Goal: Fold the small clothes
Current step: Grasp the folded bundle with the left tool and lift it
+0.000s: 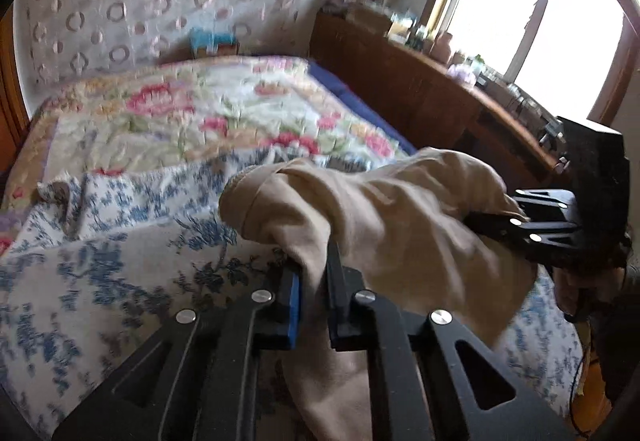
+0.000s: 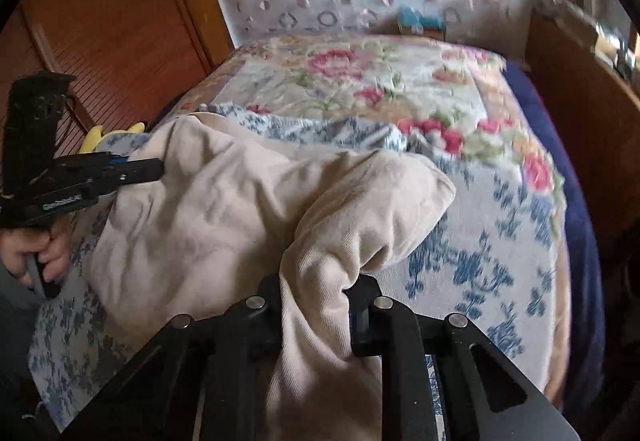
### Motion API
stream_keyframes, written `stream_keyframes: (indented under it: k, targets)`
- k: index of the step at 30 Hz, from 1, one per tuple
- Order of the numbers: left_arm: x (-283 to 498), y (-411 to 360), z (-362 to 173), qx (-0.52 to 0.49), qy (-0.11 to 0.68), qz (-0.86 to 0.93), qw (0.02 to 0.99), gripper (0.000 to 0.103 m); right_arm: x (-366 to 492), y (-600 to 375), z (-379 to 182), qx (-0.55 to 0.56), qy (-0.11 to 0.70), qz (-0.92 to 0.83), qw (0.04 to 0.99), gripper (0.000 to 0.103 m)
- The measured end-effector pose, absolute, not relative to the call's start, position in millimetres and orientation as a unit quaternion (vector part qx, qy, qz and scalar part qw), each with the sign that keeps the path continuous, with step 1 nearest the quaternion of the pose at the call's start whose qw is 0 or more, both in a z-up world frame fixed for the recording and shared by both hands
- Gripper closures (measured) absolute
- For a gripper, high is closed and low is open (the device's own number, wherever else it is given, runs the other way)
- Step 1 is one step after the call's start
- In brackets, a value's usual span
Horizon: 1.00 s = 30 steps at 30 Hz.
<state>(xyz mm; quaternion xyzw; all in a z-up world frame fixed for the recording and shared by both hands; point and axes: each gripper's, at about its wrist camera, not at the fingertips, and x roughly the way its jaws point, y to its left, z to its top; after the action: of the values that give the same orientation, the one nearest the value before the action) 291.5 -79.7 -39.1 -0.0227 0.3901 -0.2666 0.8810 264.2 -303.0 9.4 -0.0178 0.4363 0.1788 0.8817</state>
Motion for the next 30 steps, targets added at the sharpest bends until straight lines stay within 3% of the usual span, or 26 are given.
stream_keyframes:
  k: [14, 24, 30]
  targets:
    - [187.3, 58.4, 23.1, -0.072, 0.294, -0.156, 0.940, 0.092, 247.6, -190.4, 88.7, -0.156, 0.321, 0.311, 0.881, 0.085]
    - [142.8, 161.4, -34.0, -0.111, 0.335, -0.014, 0.936, 0.092, 298.0, -16.2, 58.2, -0.254, 0.306, 0.427, 0.812, 0.085]
    - [135.3, 173.0, -51.1, -0.113, 0.343, 0.023, 0.932, 0.092, 333.6, 44.0, 32.8, -0.279, 0.308, 0.437, 0.798, 0.085]
